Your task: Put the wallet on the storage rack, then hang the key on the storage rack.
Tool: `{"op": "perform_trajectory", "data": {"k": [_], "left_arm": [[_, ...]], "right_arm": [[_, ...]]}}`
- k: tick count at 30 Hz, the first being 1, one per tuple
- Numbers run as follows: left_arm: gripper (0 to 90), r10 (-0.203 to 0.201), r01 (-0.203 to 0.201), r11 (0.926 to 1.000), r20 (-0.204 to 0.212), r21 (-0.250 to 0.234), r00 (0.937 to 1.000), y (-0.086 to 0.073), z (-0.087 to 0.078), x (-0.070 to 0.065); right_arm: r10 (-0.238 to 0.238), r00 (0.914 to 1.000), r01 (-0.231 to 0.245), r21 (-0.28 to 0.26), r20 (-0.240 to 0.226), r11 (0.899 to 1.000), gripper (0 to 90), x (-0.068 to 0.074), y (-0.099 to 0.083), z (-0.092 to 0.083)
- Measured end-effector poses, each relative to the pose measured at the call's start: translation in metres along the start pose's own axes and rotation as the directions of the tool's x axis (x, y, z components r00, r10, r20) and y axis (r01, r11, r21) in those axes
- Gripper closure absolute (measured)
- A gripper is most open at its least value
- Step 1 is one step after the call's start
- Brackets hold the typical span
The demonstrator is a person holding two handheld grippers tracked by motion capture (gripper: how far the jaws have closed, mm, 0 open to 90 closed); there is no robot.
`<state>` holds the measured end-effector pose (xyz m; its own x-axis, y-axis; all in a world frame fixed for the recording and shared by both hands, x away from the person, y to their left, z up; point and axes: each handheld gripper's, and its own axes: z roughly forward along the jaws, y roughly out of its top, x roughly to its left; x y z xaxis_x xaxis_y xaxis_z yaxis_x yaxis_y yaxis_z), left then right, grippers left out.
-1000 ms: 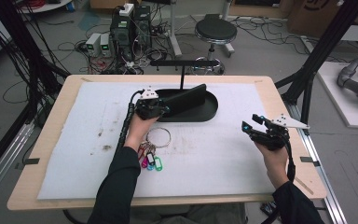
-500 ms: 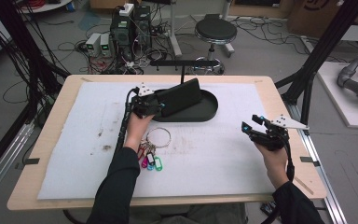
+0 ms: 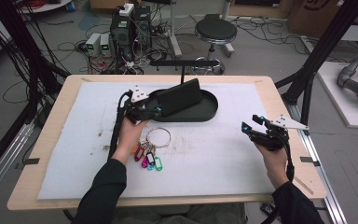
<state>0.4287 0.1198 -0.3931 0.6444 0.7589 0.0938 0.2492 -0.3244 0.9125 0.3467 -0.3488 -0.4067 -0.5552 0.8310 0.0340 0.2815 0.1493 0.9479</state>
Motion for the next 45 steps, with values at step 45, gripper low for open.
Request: {"op": "perform_trajectory", "data": {"k": [45], "left_arm": [[31.0, -0.122, 0.125, 0.9905, 0.052, -0.058, 0.9912, -0.050, -0.094, -0.008]], "right_arm": [[0.008, 0.9981, -0.008, 0.000, 0.061, 1.000, 37.3, 0.001, -0.002, -0.011]]}}
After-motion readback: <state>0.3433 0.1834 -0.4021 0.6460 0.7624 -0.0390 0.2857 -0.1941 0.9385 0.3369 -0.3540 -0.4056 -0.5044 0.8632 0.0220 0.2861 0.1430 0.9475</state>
